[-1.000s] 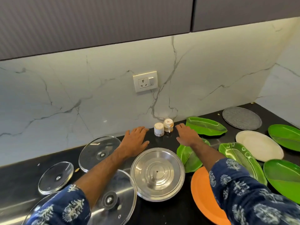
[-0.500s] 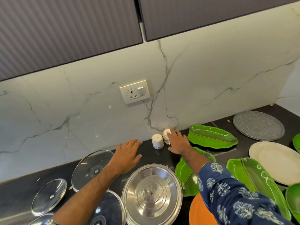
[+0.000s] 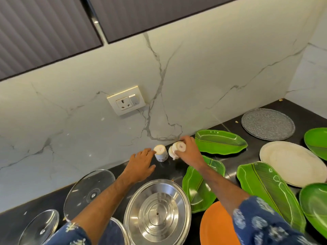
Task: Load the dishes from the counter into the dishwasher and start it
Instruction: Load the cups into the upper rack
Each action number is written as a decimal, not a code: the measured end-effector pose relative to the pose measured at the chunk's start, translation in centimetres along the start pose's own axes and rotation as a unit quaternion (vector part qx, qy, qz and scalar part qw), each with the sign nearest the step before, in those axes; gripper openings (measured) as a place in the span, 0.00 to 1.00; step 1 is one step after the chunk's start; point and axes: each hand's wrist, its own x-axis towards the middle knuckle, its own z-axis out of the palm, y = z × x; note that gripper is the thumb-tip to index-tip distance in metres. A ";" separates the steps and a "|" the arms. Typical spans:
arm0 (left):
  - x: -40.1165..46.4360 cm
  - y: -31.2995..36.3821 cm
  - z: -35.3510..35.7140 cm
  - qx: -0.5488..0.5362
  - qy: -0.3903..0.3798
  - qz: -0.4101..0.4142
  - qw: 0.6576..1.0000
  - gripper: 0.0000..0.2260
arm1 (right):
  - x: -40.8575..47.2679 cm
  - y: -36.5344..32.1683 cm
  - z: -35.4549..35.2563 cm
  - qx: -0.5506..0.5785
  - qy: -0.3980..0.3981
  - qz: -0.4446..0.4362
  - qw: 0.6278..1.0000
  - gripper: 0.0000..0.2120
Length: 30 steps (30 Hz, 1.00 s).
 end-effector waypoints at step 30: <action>-12.4 11.2 0.1 -0.710 -0.171 0.036 0.682 0.26 | -40.7 -2.9 -5.7 0.559 0.177 0.179 0.790 0.23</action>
